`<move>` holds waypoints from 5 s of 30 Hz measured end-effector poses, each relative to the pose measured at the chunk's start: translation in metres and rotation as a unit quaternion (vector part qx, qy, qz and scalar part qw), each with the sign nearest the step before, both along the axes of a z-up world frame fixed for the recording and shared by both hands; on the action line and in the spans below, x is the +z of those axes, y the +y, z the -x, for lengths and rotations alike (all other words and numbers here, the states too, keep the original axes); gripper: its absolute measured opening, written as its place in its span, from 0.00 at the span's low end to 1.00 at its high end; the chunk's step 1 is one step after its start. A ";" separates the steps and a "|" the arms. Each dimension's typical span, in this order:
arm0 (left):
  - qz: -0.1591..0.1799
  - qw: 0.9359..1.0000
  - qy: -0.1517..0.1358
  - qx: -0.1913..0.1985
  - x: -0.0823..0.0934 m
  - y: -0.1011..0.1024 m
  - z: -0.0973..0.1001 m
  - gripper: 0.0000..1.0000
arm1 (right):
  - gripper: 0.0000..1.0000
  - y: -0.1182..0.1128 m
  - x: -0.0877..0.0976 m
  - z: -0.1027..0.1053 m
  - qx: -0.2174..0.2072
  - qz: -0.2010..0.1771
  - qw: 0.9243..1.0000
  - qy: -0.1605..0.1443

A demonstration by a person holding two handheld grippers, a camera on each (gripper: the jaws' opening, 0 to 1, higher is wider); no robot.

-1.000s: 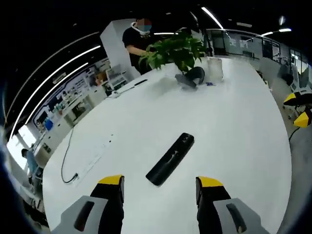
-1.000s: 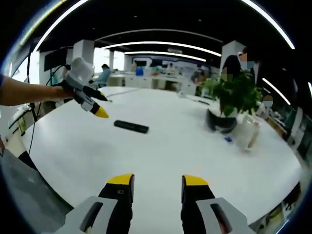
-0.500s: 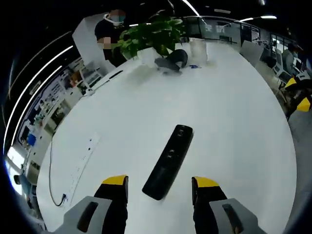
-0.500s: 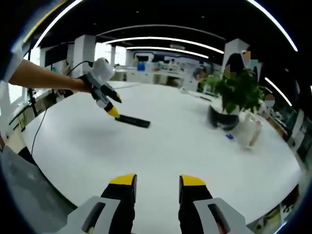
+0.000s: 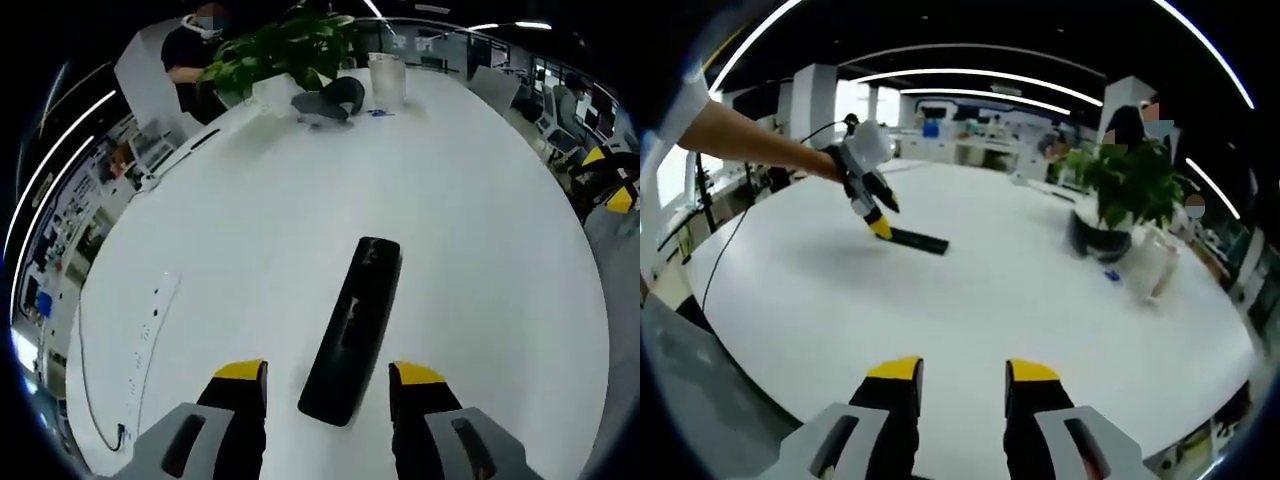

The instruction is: Press the specified remote control buttons in sequence, fully releasing each button before pressing the next.

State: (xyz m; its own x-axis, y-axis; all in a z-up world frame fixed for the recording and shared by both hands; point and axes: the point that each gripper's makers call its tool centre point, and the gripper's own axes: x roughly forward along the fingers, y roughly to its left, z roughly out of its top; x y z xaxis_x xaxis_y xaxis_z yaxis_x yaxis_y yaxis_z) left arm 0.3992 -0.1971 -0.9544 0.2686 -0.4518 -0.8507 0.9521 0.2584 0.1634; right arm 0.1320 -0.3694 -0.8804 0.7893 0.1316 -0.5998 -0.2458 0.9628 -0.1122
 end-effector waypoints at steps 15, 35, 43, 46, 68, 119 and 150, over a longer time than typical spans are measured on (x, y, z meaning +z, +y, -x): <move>-0.036 0.998 0.035 -0.048 -0.016 0.002 -0.002 0.45 | 0.28 -0.001 -0.004 0.002 0.000 0.007 1.000 0.010; -0.058 0.990 0.086 -0.095 -0.020 0.007 0.008 0.24 | 0.24 -0.001 -0.006 0.004 0.002 0.010 1.000 0.017; -0.054 0.992 0.087 -0.070 -0.017 0.008 0.018 0.23 | 0.23 0.000 -0.006 0.004 0.003 0.012 1.000 0.017; -0.054 0.992 0.087 -0.070 -0.018 0.010 0.022 0.23 | 0.21 0.001 -0.005 0.004 0.004 0.009 1.000 0.016; -0.063 0.992 0.092 -0.054 -0.020 0.012 0.086 0.23 | 0.01 0.004 -0.007 0.009 0.003 -0.015 0.999 0.039; -0.057 0.994 0.093 -0.029 -0.019 0.018 0.228 0.23 | 0.00 0.019 -0.076 0.075 0.000 -0.015 0.935 0.354; -0.057 0.994 0.086 -0.037 -0.017 0.010 0.323 0.23 | 0.00 0.017 -0.067 0.077 0.007 -0.019 0.944 0.330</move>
State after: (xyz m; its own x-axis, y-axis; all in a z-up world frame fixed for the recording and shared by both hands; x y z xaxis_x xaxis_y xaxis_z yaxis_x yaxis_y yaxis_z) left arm 0.0763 -0.1867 -0.9715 0.0846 -0.3627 -0.9281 0.9841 0.1762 0.0208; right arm 0.0554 -0.3529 -0.9475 0.2430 0.1700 -0.9550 -0.2633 0.9591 0.1037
